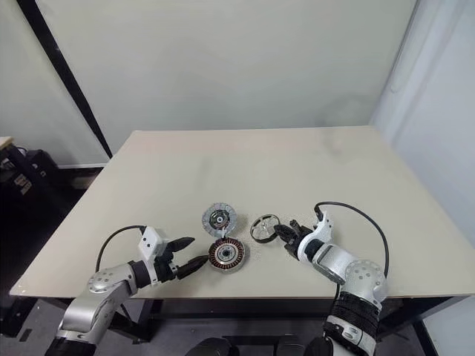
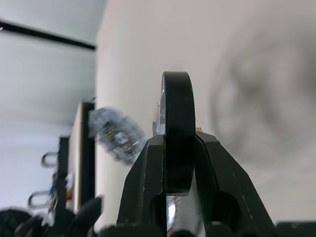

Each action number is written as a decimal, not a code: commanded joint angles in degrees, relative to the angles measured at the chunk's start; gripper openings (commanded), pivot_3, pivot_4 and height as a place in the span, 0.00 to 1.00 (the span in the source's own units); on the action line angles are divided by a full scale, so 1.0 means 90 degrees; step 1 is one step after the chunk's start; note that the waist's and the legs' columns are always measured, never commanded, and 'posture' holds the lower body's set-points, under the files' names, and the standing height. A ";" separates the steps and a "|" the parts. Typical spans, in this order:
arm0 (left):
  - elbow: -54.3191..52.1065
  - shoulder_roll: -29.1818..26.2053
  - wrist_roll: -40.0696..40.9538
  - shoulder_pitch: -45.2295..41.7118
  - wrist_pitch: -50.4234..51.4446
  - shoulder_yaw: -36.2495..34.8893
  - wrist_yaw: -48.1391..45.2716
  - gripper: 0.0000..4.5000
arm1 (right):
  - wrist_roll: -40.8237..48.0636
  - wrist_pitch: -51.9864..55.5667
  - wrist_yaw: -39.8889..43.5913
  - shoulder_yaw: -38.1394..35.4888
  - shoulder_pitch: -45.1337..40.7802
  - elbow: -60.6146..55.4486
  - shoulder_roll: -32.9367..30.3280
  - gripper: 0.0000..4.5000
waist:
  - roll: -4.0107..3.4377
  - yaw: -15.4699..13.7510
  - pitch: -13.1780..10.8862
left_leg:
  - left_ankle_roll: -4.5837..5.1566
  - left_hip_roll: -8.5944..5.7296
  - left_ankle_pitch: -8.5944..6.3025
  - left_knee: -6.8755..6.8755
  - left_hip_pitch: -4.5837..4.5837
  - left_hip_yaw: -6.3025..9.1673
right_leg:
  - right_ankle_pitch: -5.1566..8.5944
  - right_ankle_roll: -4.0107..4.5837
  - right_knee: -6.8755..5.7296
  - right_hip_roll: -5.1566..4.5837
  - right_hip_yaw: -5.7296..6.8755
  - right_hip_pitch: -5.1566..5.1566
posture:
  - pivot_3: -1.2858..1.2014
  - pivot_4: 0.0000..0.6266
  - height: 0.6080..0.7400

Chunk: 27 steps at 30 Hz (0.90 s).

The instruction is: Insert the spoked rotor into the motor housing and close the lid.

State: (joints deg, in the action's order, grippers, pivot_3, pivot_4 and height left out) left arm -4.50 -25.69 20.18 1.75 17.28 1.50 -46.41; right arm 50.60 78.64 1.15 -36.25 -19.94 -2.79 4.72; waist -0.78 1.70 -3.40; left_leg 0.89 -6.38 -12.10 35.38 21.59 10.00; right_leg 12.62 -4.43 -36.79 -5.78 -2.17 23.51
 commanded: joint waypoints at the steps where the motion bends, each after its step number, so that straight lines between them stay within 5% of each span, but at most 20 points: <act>1: -0.0146 -0.0106 0.0096 0.0012 -0.0043 -0.0197 -0.0029 0.92 | 0.0654 0.0536 -0.0029 0.0261 0.0090 -0.0607 0.0367 0.10 | 0.0000 0.0001 0.0000 | 0.0000 0.0001 0.0000 -0.0004 -0.0001 0.0000 | 0.0000 0.0000 0.0000 0.0000 0.0000 0.0002 | 0.52 0.00 1.00; 9: -0.0279 -0.0244 0.0438 0.0078 0.0301 -0.0411 -0.0162 0.92 | 0.0582 0.0610 -0.0247 0.1202 0.0522 -0.0692 0.1208 0.10 | -0.0002 -0.0002 0.0000 | 0.0000 -0.0003 0.0000 -0.0013 0.0002 -0.0003 | 0.0000 0.0000 0.0006 -0.0003 -0.0001 0.0008 | 0.52 0.00 1.00; 27: -0.0467 -0.0282 0.0430 0.0227 0.0379 -0.0456 -0.0091 0.92 | 0.0519 -0.0081 -0.0299 0.2263 0.0693 0.0096 0.1259 0.10 | -0.0002 -0.0001 0.0000 | -0.0001 -0.0003 0.0000 -0.0017 -0.0001 -0.0002 | 0.0000 0.0000 0.0007 -0.0002 0.0001 0.0008 | 0.52 0.00 1.00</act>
State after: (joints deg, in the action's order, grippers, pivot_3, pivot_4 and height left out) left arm -6.33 -27.50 23.44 4.02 20.88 -1.38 -47.35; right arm 54.36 78.87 -1.67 -18.84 -17.04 -1.37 7.72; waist -0.79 1.69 -3.40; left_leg 0.88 -6.41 -12.10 35.22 21.58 9.99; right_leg 12.62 -4.44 -36.73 -5.80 -2.17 23.58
